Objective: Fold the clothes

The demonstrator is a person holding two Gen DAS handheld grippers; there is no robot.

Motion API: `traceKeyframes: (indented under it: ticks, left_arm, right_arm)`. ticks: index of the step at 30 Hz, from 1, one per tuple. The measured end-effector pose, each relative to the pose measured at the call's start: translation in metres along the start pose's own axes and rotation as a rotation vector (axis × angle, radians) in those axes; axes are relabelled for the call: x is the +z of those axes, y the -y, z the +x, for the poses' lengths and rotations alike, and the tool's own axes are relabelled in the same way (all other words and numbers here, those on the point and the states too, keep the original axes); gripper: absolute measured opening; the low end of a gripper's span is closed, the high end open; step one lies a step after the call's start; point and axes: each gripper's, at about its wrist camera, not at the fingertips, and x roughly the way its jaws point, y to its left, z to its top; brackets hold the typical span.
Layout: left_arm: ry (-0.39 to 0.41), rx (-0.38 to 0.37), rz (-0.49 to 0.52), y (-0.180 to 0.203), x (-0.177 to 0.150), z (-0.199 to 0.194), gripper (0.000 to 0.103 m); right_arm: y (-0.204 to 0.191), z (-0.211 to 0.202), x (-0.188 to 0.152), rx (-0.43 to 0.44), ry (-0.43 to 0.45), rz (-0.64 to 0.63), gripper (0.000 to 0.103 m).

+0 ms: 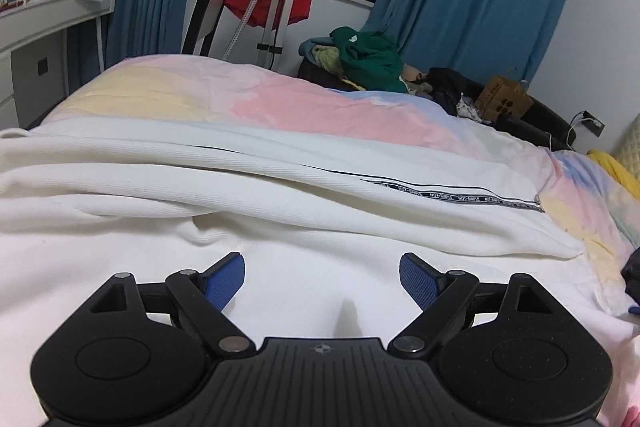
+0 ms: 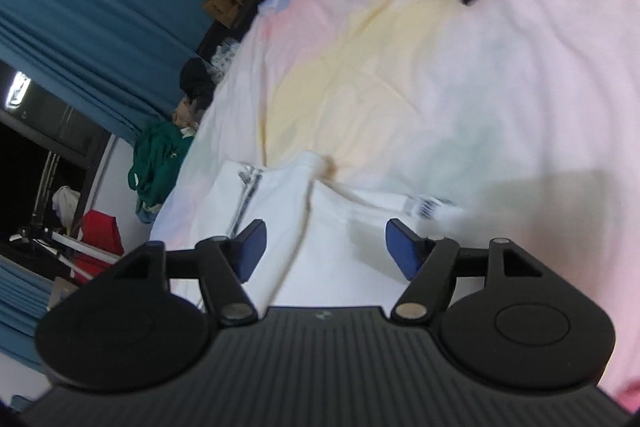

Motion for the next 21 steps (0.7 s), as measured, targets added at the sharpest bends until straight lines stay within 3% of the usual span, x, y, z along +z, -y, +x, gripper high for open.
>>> traceKeyframes:
  ticks: [2, 6, 11, 14, 18, 21]
  left_arm:
    - [0.006, 0.016, 0.008, 0.002, -0.002, -0.006, 0.086]
    - [0.009, 0.034, 0.001, 0.003, -0.004, -0.017, 0.087]
    - [0.031, 0.059, -0.023, 0.003, -0.004, -0.033, 0.087]
    - [0.035, 0.058, -0.056, 0.0, -0.005, -0.036, 0.087]
    - [0.023, 0.062, -0.097, -0.005, -0.007, -0.035, 0.087]
    - [0.009, 0.073, -0.137, -0.011, -0.006, -0.033, 0.087]
  right_arm:
    - [0.007, -0.004, -0.003, -0.058, -0.021, 0.001, 0.069]
    - [0.021, -0.018, -0.008, -0.078, -0.011, 0.017, 0.067]
    - [0.053, -0.029, -0.007, -0.173, 0.05, 0.166, 0.069]
    - [0.067, -0.021, -0.008, -0.163, -0.007, 0.236, 0.069]
    - [0.066, 0.009, -0.019, -0.087, -0.165, 0.273, 0.068]
    - [0.058, 0.024, -0.024, -0.077, -0.174, 0.266, 0.067]
